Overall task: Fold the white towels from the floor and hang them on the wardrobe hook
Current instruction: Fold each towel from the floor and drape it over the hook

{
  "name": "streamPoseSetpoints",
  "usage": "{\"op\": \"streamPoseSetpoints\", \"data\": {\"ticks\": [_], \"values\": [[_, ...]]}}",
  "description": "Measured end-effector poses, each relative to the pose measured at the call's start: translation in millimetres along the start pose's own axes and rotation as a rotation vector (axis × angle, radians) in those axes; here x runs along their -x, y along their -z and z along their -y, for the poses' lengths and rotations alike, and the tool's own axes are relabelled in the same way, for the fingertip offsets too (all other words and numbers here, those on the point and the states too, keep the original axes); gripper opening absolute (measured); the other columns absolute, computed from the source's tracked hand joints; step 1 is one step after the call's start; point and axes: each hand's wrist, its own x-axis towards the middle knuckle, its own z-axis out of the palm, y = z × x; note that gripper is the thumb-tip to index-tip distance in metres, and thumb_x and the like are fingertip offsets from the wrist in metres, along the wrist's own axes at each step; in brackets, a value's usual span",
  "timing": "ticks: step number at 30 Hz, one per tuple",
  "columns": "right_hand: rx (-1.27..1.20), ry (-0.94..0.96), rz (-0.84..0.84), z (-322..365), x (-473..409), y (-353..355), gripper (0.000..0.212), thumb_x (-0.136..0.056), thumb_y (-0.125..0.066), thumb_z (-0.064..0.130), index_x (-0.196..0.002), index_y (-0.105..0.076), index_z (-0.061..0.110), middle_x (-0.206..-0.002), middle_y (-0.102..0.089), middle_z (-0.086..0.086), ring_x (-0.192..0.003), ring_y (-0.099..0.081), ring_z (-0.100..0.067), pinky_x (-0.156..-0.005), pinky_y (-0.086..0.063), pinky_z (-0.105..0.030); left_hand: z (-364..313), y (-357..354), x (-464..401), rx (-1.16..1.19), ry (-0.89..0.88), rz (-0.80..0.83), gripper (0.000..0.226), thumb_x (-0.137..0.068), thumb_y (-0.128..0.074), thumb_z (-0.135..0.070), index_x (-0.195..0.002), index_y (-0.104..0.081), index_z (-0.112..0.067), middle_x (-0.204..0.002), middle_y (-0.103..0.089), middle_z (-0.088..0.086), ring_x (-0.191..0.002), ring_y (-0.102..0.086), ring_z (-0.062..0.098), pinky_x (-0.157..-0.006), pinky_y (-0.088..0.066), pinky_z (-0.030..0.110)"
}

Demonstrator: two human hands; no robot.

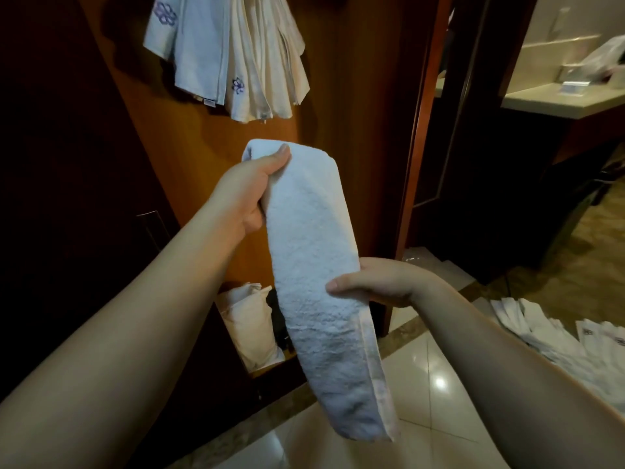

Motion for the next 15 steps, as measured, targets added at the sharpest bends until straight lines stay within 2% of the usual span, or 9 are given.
{"op": "streamPoseSetpoints", "data": {"ticks": [3, 5, 7, 10, 13, 15], "values": [[-0.135, 0.048, -0.026, 5, 2, -2, 0.034, -0.085, -0.065, 0.024, -0.119, -0.066, 0.017, -0.116, -0.076, 0.001, -0.111, -0.070, -0.018, -0.093, -0.055, -0.028, -7, -3, -8, 0.030, 0.084, 0.011, 0.043, -0.089, -0.075, -0.025, -0.125, -0.056, -0.012, -0.091, -0.078, 0.014, -0.081, -0.076, 0.032, -0.058, -0.061, 0.047], [-0.284, 0.083, -0.028, 4, 2, -5, 0.028, -0.085, -0.065, 0.022, -0.109, -0.075, 0.013, -0.110, -0.077, -0.002, -0.104, -0.072, -0.018, -0.086, -0.057, -0.026, -7, -5, -17, 0.026, 0.135, 0.017, 0.037, -0.092, -0.072, -0.025, -0.122, -0.056, -0.009, -0.095, -0.078, 0.015, -0.083, -0.076, 0.032, -0.060, -0.062, 0.047], [-0.429, 0.105, -0.024, 3, 0, -8, 0.027, -0.074, -0.077, 0.026, -0.098, -0.082, 0.012, -0.105, -0.078, -0.004, -0.099, -0.074, -0.018, -0.084, -0.059, -0.029, -5, -7, -26, 0.009, 0.162, 0.030, 0.033, -0.095, -0.067, -0.026, -0.121, -0.058, -0.007, -0.100, -0.077, 0.013, -0.087, -0.076, 0.031, -0.065, -0.063, 0.044], [-0.680, 0.098, 0.092, 5, -1, -12, 0.055, -0.056, -0.096, 0.029, -0.105, -0.081, 0.009, -0.112, -0.076, -0.012, -0.106, -0.072, -0.026, -0.090, -0.059, -0.038, 1, -9, -38, -0.010, 0.206, 0.065, 0.031, -0.100, -0.060, -0.027, -0.123, -0.060, -0.006, -0.109, -0.076, 0.013, -0.095, -0.075, 0.030, -0.072, -0.064, 0.040], [-0.658, 0.039, 0.202, 12, 1, -13, 0.059, -0.058, -0.096, 0.032, -0.110, -0.080, 0.010, -0.116, -0.075, -0.011, -0.110, -0.071, -0.026, -0.094, -0.057, -0.039, 5, -7, -47, -0.046, 0.271, 0.081, 0.034, -0.102, -0.058, -0.029, -0.124, -0.060, -0.003, -0.116, -0.073, 0.015, -0.102, -0.073, 0.030, -0.074, -0.063, 0.041], [-0.593, -0.004, 0.224, 16, 2, -13, 0.058, -0.058, -0.096, 0.032, -0.110, -0.080, 0.011, -0.117, -0.074, -0.011, -0.110, -0.071, -0.025, -0.097, -0.055, -0.040, 11, -6, -52, -0.110, 0.271, 0.094, 0.034, -0.103, -0.057, -0.027, -0.128, -0.058, -0.004, -0.110, -0.075, 0.015, -0.097, -0.075, 0.028, -0.068, -0.064, 0.040]]}}
